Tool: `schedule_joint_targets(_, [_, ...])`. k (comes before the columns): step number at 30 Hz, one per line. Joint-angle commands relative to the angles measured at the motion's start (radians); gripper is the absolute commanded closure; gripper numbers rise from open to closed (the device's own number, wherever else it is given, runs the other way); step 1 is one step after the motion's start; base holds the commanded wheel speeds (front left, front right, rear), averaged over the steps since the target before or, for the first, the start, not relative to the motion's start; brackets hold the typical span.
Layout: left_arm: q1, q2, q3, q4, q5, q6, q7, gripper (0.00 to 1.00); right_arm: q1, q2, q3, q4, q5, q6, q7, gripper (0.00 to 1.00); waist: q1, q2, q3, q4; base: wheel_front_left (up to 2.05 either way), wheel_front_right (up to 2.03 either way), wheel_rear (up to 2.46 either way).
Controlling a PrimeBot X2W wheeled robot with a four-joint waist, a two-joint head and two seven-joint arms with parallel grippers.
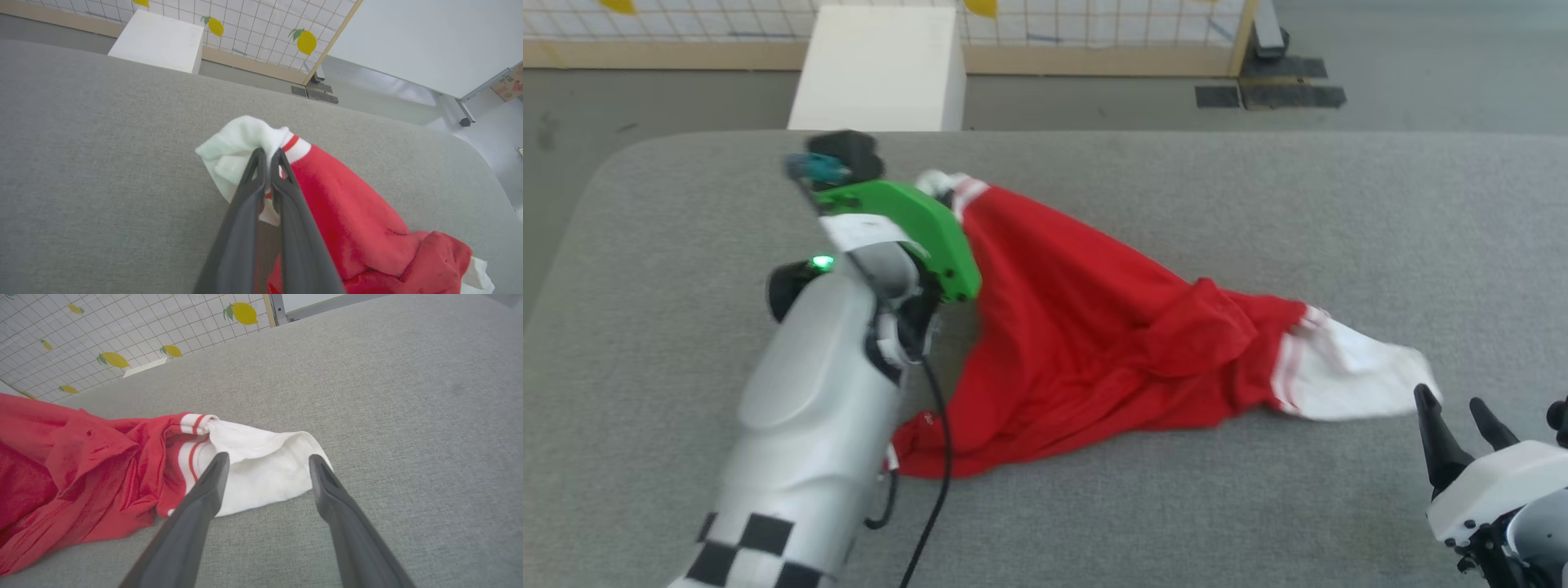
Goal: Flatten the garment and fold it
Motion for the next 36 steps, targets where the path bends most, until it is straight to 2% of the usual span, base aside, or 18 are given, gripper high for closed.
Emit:
schedule_joint_targets(1, [0.036,0.029,0.020,-0.040,-0.014,0.014,-0.020,1.00,0.014,0.005,-0.003,0.003,-0.008,-0.002,0.004,0.00,0.0000,0.0000,-0.052,0.050,0.00,0.00,0.00])
schedule_joint_targets(4, [0.148,0.075,0.040,-0.156,-0.007,0.060,-0.021,1.00,0.029,0.011,-0.004,0.005,-0.012,-0.002,0.005,0.00,0.0000,0.0000,-0.074,0.072,0.00,0.00,0.00])
schedule_joint_targets(8, [0.366,0.102,-0.001,-0.280,-0.008,0.102,0.066,1.00,0.038,0.015,-0.001,0.003,-0.013,-0.002,0.008,0.00,0.0000,0.0000,-0.081,0.093,0.00,0.00,0.00])
schedule_joint_targets(14, [0.628,0.074,-0.075,-0.321,-0.053,0.129,0.175,1.00,0.031,0.017,0.016,0.004,-0.009,-0.002,0.012,0.00,0.0000,0.0000,-0.075,0.101,0.00,0.00,0.00])
schedule_joint_targets(19, [0.703,0.045,-0.067,-0.330,-0.114,0.128,0.195,1.00,0.029,0.017,0.020,0.017,-0.003,-0.002,0.008,0.00,0.0000,0.0000,-0.076,0.101,0.00,0.00,0.00])
schedule_joint_targets(20, [0.705,0.042,-0.051,-0.345,-0.128,0.128,0.185,0.93,0.029,0.017,0.021,0.019,-0.002,-0.002,0.008,0.00,0.0000,0.0000,-0.077,0.101,0.00,0.00,0.00])
schedule_joint_targets(21, [0.705,0.039,-0.037,-0.364,-0.143,0.125,0.178,0.22,0.029,0.017,0.021,0.021,-0.001,-0.002,0.007,0.00,0.0000,0.0000,-0.077,0.102,0.00,0.00,0.00])
schedule_joint_targets(22, [0.701,0.032,0.009,-0.418,-0.183,0.106,0.144,0.00,0.031,0.017,0.020,0.024,0.000,-0.002,0.007,0.00,0.0000,0.0000,-0.080,0.103,0.00,0.00,0.00])
schedule_joint_targets(25, [0.699,0.030,0.085,-0.510,-0.240,0.072,0.084,0.00,0.033,0.017,0.020,0.029,-0.001,-0.002,0.006,0.00,0.0000,0.0000,-0.085,0.104,0.00,0.00,0.00])
schedule_joint_targets(29, [0.697,0.039,0.181,-0.611,-0.230,0.066,-0.055,0.00,0.030,0.017,0.024,0.029,-0.012,-0.002,0.010,0.00,0.0000,0.0000,-0.089,0.104,0.00,0.00,0.00])
schedule_joint_targets(32, [0.698,0.063,0.221,-0.660,-0.137,0.060,-0.218,0.00,0.021,0.017,0.027,0.021,-0.020,-0.002,0.021,0.00,0.0000,0.0000,-0.088,0.105,0.00,0.00,0.00])
schedule_joint_targets(36, [0.697,0.104,0.199,-0.648,0.029,0.040,-0.416,0.00,-0.022,0.009,0.031,0.013,-0.041,-0.002,0.063,0.00,0.0000,0.0000,-0.069,0.110,0.00,0.00,0.00])
